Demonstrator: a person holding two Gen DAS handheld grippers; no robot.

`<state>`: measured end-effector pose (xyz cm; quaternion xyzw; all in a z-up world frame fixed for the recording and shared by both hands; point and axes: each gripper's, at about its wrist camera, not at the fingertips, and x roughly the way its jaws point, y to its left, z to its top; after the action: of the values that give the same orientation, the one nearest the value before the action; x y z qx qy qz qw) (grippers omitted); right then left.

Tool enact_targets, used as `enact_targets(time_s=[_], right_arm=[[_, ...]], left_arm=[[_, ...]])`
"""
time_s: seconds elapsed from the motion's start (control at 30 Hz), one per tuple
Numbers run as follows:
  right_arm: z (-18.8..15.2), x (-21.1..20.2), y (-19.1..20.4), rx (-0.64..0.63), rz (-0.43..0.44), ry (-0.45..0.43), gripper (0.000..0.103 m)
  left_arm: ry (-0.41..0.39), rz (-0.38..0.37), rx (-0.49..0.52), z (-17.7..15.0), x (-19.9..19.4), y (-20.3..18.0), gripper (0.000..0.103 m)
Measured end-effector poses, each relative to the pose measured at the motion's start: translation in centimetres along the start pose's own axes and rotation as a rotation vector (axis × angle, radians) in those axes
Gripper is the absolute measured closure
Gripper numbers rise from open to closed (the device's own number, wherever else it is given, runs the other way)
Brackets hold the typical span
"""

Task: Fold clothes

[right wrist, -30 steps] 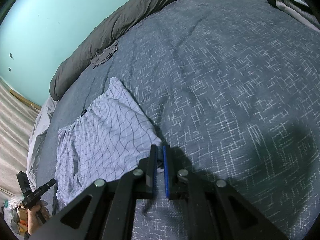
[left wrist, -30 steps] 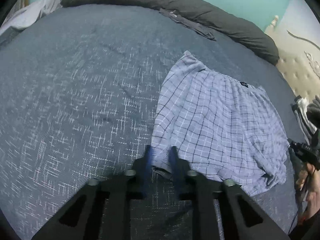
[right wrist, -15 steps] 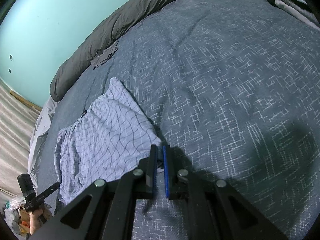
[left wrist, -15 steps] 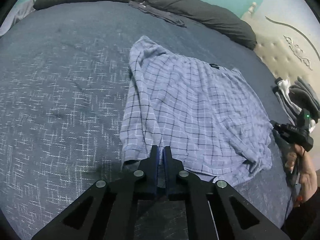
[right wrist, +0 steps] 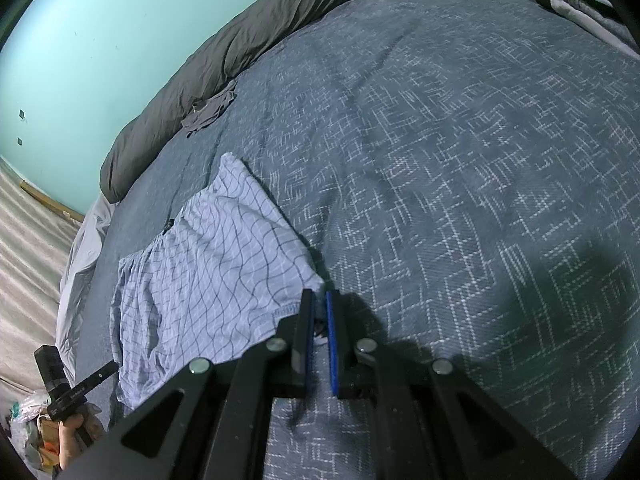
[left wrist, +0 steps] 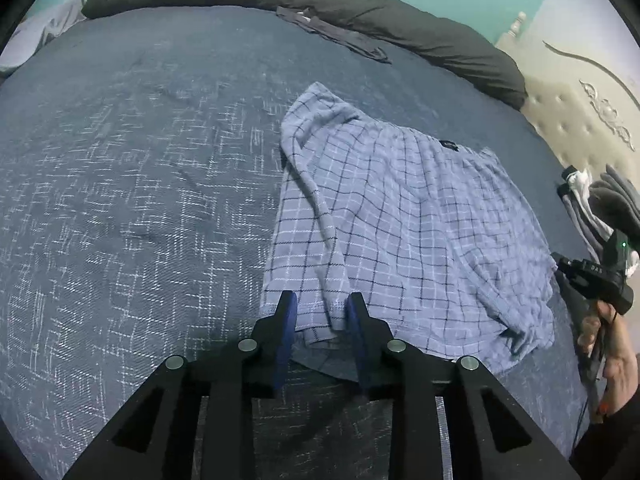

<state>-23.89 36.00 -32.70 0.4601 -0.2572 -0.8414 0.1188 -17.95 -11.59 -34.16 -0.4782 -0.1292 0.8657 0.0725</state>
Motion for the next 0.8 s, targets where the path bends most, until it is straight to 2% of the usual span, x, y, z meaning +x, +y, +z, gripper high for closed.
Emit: enact_targets(time_s=[0.07, 0.1, 0.13, 0.3, 0.4, 0.6, 0.8], right_arm=[[-0.1, 0.0, 0.0, 0.0, 0.004, 0.0, 0.098], [-0.1, -0.1, 0.0, -0.002, 0.006, 0.001, 0.098], [-0.1, -0.1, 0.0, -0.004, 0.007, 0.001, 0.098], [0.1, -0.4, -0.2, -0.002, 0.013, -0.007, 0.098], [0.2, -0.8, -0.4, 0.002, 0.014, -0.018, 0.098], [0.6, -0.9, -0.8, 0.007, 0.008, -0.031, 0.098], [1.1, -0.9, -1.7, 0.032, -0.012, -0.042, 0.098]], left_arm=[[0.005, 0.004, -0.005, -0.1, -0.2, 0.3, 0.079], [0.0, 0.002, -0.012, 0.0, -0.3, 0.4, 0.093], [-0.005, 0.002, -0.016, 0.1, -0.5, 0.4, 0.101], [-0.063, 0.024, -0.046, 0.8, -2.7, 1.5, 0.101], [-0.088, 0.055, -0.1, 1.0, -3.8, 3.6, 0.101], [-0.092, 0.087, -0.202, 1.0, -4.1, 7.1, 0.101], [-0.059, 0.09, -0.247, 0.8, -2.7, 8.0, 0.101]])
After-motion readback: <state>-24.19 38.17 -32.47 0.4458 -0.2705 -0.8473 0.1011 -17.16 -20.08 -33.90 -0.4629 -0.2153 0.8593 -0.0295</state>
